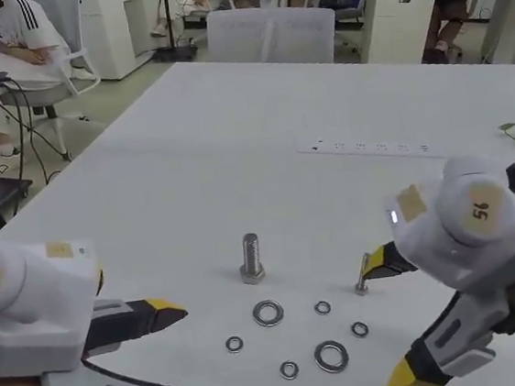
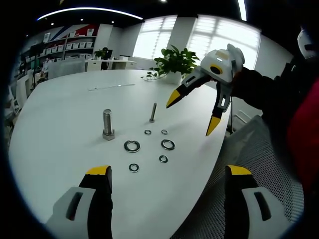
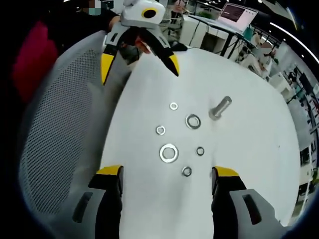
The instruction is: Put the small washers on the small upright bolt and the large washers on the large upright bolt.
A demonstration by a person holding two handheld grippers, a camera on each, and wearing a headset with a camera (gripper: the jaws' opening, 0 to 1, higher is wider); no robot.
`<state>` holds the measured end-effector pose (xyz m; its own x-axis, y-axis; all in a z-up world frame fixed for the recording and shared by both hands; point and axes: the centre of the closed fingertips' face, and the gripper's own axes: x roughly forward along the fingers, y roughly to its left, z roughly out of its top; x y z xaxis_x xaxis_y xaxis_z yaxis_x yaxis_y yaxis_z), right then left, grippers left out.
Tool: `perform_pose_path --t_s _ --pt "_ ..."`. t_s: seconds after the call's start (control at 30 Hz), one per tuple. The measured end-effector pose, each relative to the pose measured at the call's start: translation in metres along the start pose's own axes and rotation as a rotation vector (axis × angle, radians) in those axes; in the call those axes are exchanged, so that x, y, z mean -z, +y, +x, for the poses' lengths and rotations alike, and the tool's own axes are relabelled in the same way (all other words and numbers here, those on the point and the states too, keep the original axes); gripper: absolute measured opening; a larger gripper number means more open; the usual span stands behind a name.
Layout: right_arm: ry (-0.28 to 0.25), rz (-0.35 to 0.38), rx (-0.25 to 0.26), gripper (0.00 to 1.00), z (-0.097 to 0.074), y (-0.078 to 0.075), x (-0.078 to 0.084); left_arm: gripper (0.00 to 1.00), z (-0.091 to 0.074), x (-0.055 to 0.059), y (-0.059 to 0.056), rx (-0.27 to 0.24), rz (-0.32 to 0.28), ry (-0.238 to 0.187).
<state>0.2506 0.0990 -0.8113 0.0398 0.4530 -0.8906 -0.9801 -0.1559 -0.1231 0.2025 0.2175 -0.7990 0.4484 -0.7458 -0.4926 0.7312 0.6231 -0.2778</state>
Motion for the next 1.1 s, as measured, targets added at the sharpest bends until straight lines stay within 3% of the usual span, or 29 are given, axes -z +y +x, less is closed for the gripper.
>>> perform_pose_path --t_s 0.4,1.1 --pt "0.04 -0.046 -0.028 0.73 0.011 -0.012 -0.006 0.94 0.001 0.0 0.0 0.004 -0.001 0.001" --pt "0.091 -0.088 -0.087 0.7 0.033 -0.015 -0.011 0.93 0.001 0.0 0.0 0.009 -0.001 -0.004"
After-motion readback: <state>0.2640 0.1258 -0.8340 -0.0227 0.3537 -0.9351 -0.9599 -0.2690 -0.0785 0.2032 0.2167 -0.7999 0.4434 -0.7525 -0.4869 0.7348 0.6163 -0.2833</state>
